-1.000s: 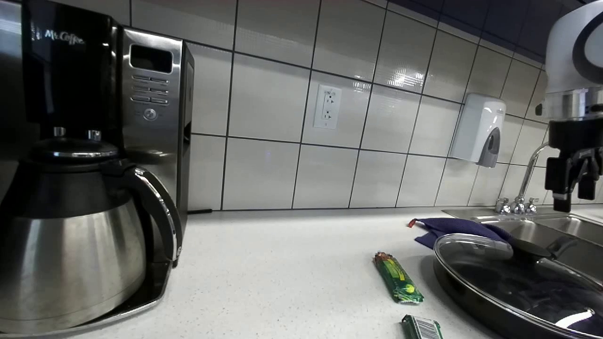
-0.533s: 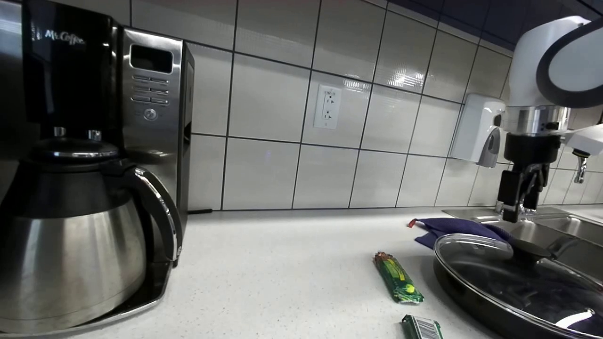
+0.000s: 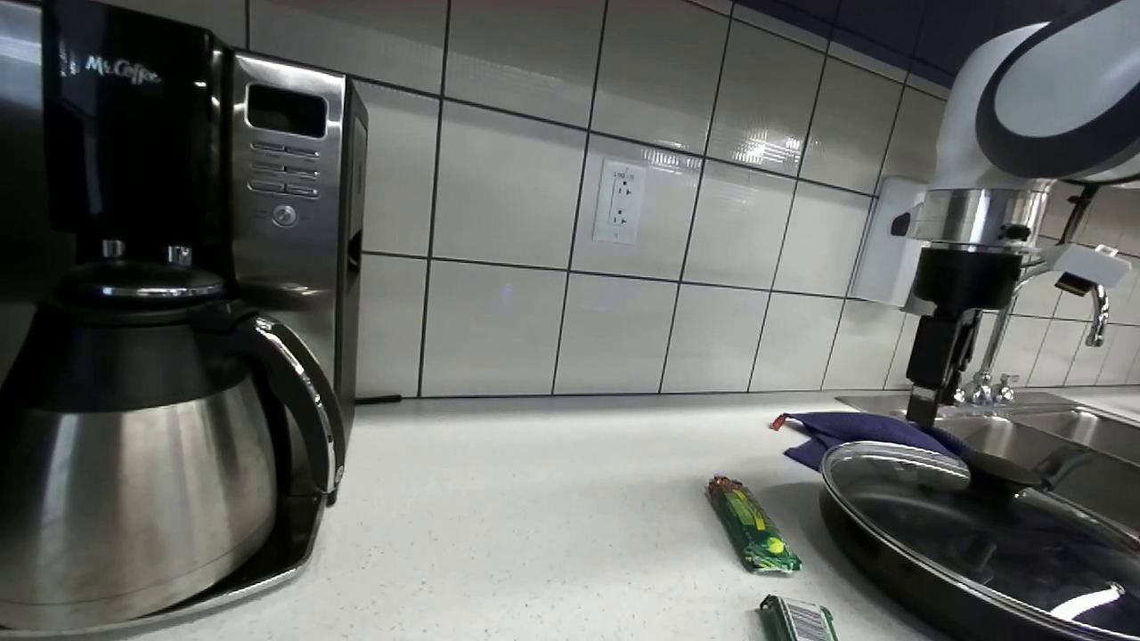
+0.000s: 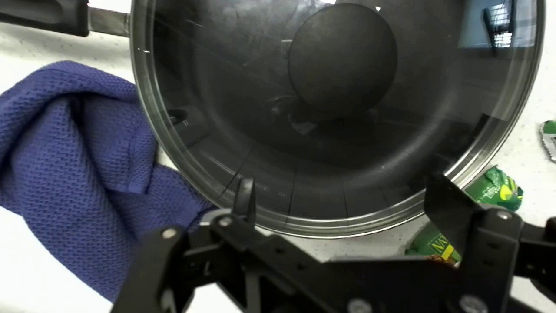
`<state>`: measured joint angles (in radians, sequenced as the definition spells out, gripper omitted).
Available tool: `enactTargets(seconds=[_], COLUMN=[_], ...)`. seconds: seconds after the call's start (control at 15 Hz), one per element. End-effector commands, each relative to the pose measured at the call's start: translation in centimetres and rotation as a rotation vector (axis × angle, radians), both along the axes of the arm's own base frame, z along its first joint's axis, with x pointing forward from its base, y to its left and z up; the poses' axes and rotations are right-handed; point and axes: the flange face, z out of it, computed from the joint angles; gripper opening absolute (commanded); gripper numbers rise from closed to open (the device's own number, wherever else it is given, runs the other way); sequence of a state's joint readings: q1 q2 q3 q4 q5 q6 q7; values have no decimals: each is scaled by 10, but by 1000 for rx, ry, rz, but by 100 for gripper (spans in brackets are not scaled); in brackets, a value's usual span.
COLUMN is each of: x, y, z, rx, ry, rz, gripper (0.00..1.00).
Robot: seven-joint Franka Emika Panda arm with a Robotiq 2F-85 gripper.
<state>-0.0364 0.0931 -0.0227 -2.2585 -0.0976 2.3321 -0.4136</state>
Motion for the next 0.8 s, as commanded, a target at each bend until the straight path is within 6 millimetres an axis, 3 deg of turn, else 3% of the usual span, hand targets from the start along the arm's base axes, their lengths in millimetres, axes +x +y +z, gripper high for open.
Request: enactTargets(seconds=[0.0,0.73], x=[-13,-44], y=[-5,-19], z=[-3,-29], rx=[24,-4], ry=[31,123], rz=[30,-33], gripper=[100,100])
